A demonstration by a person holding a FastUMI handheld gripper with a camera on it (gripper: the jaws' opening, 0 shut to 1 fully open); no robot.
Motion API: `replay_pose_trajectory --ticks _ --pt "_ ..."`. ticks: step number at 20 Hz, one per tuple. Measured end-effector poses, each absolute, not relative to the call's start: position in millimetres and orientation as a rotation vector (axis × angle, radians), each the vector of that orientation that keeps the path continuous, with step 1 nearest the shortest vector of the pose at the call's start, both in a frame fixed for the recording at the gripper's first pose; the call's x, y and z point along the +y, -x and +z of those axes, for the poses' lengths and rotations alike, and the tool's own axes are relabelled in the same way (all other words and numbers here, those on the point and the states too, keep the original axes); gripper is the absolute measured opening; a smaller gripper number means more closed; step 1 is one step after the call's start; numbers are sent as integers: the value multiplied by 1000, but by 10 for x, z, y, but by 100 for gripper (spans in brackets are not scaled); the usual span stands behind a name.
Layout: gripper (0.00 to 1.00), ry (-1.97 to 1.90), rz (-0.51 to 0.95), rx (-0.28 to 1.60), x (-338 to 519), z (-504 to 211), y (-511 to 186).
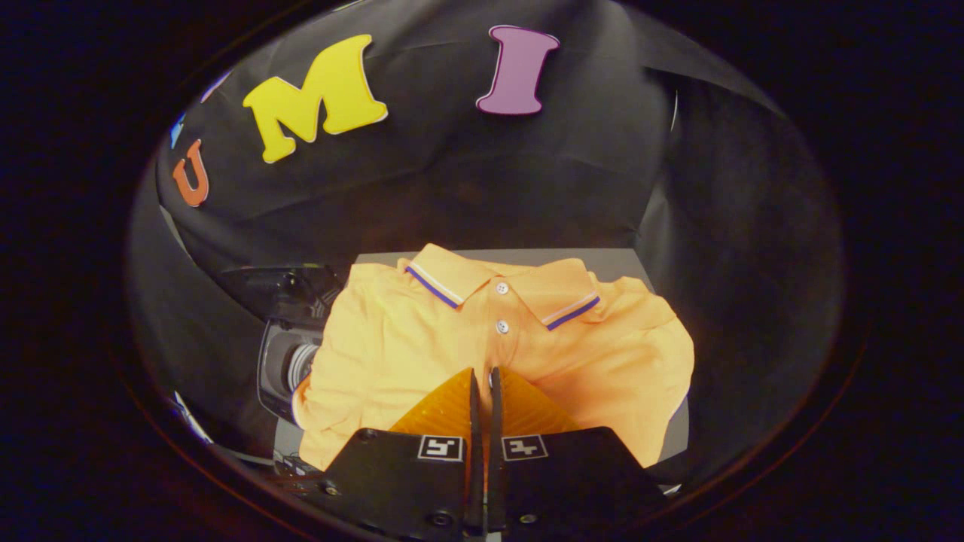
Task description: Put the clothes into the washing machine and then close the washing machine lid.
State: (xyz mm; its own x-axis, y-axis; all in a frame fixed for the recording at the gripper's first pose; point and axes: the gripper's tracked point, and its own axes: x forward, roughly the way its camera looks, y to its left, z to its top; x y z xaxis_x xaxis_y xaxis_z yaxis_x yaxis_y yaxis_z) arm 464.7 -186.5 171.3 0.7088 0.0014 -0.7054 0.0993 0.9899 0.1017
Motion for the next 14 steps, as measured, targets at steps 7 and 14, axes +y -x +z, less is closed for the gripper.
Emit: replay_pose_trajectory --ticks 7,14 --pt "6 -131 -30 742 -1530 2144 -4664" --pt "6 -108 25 723 -1039 2395 -4707"
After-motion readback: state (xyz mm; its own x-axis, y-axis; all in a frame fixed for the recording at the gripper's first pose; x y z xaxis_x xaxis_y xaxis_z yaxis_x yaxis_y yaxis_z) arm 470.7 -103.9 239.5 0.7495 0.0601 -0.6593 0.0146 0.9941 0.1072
